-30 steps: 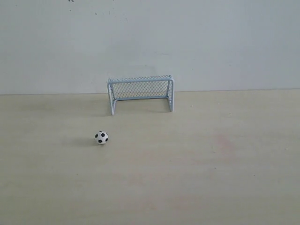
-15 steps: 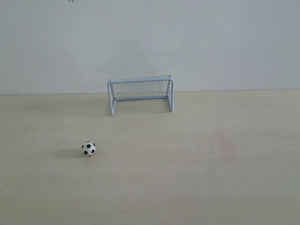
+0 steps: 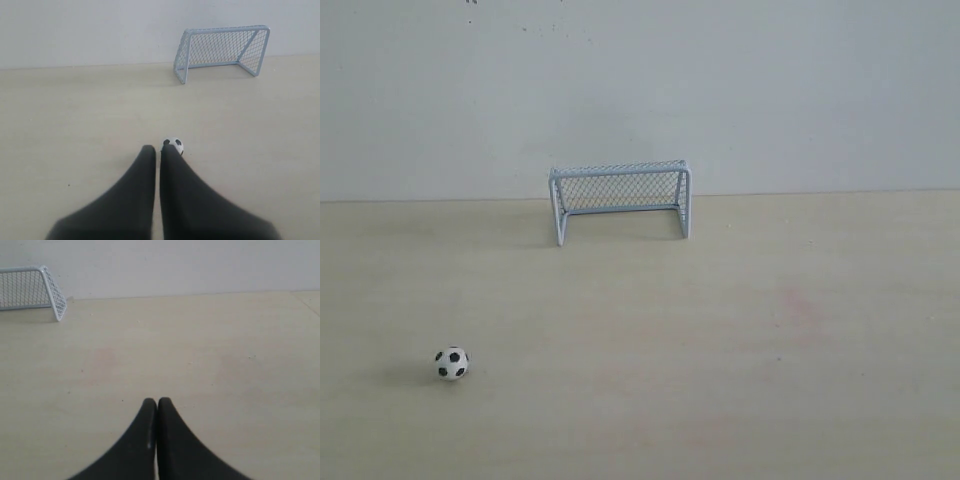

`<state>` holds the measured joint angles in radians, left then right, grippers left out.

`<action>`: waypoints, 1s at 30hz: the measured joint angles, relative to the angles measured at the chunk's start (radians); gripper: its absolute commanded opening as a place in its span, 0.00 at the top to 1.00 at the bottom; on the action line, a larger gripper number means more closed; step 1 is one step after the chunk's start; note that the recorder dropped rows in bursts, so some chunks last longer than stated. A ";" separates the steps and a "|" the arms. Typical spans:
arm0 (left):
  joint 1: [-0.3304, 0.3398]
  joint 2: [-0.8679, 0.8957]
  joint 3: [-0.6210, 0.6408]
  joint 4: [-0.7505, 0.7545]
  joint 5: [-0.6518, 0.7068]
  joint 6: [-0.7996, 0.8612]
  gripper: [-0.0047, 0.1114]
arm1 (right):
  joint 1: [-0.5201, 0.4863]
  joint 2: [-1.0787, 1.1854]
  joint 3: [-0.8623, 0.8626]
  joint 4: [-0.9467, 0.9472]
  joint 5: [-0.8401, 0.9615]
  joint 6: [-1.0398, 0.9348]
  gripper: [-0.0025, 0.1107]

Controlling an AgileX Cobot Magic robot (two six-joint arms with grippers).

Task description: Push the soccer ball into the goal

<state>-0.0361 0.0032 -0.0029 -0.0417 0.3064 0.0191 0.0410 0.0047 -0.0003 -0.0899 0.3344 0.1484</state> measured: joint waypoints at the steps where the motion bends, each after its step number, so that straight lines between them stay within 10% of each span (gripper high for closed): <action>1: 0.000 0.000 0.000 0.000 0.000 0.000 0.92 | 0.000 0.000 0.000 0.022 0.000 -0.019 0.98; 30: 0.000 0.000 0.000 0.000 0.000 0.000 0.92 | 0.000 0.000 0.000 0.127 0.000 -0.126 0.98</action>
<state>-0.0361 0.0032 -0.0029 -0.0417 0.3064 0.0191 0.0410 0.0047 -0.0003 0.0371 0.3344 0.0226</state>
